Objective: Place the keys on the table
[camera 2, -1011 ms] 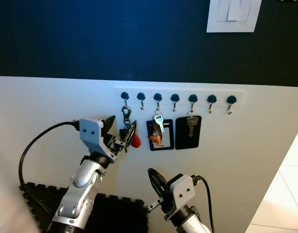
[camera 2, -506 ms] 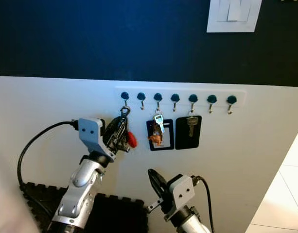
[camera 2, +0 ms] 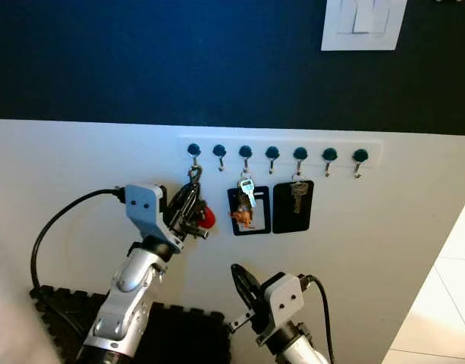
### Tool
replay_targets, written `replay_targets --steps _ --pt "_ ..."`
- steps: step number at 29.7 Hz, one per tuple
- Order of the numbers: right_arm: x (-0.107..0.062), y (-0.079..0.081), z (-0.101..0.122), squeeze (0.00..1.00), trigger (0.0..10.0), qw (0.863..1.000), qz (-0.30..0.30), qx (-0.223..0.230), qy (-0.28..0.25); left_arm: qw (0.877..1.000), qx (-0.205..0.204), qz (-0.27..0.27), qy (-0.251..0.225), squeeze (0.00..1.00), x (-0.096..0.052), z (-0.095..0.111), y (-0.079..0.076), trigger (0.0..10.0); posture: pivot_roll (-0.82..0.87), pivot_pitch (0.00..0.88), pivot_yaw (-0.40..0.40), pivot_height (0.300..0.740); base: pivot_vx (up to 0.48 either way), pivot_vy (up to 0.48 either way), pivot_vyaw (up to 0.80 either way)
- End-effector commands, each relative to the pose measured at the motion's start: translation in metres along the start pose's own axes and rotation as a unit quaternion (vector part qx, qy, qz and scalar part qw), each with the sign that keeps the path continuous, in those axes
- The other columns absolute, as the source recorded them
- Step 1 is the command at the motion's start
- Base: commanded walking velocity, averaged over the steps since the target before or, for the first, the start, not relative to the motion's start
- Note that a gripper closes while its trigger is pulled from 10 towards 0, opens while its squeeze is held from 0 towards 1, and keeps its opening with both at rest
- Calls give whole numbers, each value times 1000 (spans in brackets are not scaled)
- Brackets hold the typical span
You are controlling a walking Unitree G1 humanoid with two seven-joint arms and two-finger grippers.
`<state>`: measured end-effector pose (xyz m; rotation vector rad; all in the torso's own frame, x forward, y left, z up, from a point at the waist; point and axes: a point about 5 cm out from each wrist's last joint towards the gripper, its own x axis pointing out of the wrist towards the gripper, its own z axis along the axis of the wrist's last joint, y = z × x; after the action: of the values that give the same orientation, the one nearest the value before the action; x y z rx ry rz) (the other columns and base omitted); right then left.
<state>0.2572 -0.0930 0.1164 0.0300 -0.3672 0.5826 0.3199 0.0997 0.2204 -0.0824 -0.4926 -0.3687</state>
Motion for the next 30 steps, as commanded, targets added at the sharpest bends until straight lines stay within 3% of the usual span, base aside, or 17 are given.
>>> replay_targets --steps 1,9,19,22,30 --pt "0 2 -1 0 10000 1000 0 -2 0 1000 -3 -1 -16 0 -1 4 4 0 32 32 43 740 0 0 0" --pt "-1 2 -1 0 10000 1000 0 -1 0 997 -27 -30 -71 0 -4 20 3 0 36 39 41 740 0 0 0" --pt "-2 1 -1 0 10000 1000 0 -2 2 995 -42 -21 -86 0 -4 26 11 0 35 41 39 740 0 0 0" --pt "-2 1 -2 0 10000 1000 1 -2 3 996 -41 -33 -78 0 -4 25 11 0 34 42 39 740 0 0 0" --pt "-3 2 -3 0 10000 1000 2 -1 7 996 -13 -81 20 0 -9 2 15 0 33 44 40 740 0 0 0"
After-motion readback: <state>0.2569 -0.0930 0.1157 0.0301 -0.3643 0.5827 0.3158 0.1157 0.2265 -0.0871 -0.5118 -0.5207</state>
